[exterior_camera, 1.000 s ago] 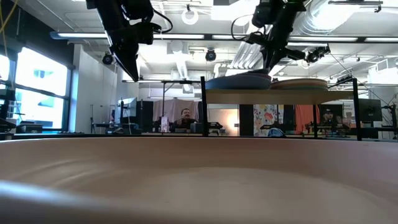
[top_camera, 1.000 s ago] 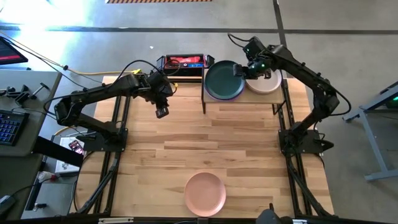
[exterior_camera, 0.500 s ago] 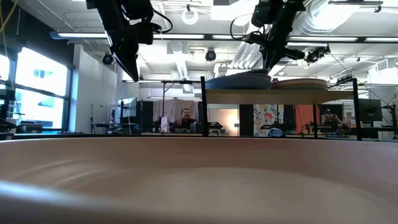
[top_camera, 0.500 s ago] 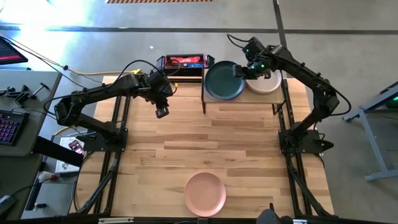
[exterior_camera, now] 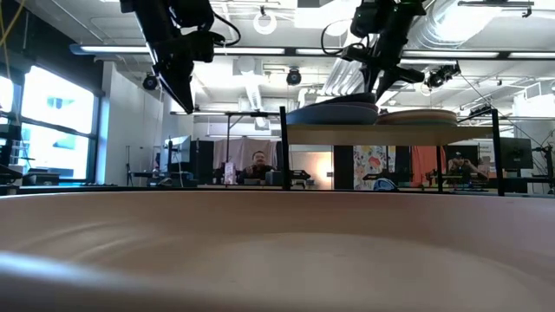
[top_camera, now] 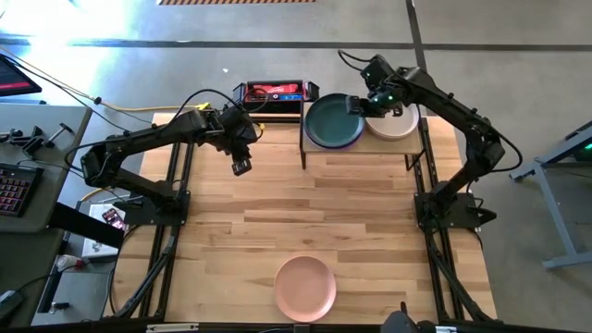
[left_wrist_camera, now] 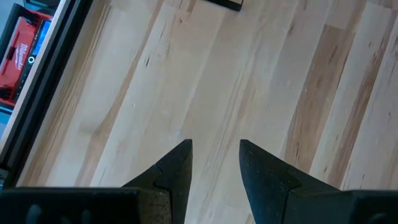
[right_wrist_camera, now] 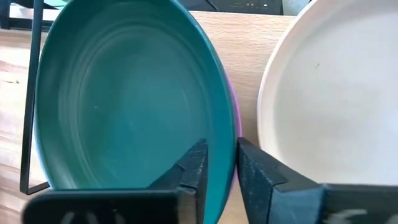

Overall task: Place and stack plates onto a shelf
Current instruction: Stack the green plate on top of the purple plate on the shelf

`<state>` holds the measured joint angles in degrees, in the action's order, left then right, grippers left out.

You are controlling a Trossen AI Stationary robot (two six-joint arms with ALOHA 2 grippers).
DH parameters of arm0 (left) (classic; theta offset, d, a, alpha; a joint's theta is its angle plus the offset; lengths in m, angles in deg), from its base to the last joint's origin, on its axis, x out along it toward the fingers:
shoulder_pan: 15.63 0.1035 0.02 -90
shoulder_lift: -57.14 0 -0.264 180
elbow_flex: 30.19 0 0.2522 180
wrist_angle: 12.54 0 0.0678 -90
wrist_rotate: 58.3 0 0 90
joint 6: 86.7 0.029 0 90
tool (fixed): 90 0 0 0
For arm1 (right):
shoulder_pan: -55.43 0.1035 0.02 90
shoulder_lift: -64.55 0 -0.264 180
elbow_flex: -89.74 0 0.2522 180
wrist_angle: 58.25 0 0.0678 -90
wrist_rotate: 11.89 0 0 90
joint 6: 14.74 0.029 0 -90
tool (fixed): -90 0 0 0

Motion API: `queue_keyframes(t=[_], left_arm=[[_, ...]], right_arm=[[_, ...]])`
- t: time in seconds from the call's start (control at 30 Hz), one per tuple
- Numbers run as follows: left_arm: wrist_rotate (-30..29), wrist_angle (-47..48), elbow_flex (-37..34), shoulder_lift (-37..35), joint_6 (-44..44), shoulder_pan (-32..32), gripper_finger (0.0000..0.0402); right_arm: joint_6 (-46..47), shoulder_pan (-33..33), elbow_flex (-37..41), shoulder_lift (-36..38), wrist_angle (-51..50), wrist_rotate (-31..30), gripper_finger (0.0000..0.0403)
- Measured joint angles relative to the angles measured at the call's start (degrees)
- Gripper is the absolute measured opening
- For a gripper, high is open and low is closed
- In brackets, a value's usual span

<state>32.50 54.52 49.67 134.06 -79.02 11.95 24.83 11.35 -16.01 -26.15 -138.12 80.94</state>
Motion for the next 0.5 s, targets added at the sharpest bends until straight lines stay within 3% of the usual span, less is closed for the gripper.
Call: queue_keyframes(t=[0.5], left_arm=[[0.0, 0.0, 0.0, 0.0, -0.1, 0.0, 0.0122]], right_arm=[[-1.5, -1.3, 0.0, 0.4, -5.9, 6.8, 0.0076]])
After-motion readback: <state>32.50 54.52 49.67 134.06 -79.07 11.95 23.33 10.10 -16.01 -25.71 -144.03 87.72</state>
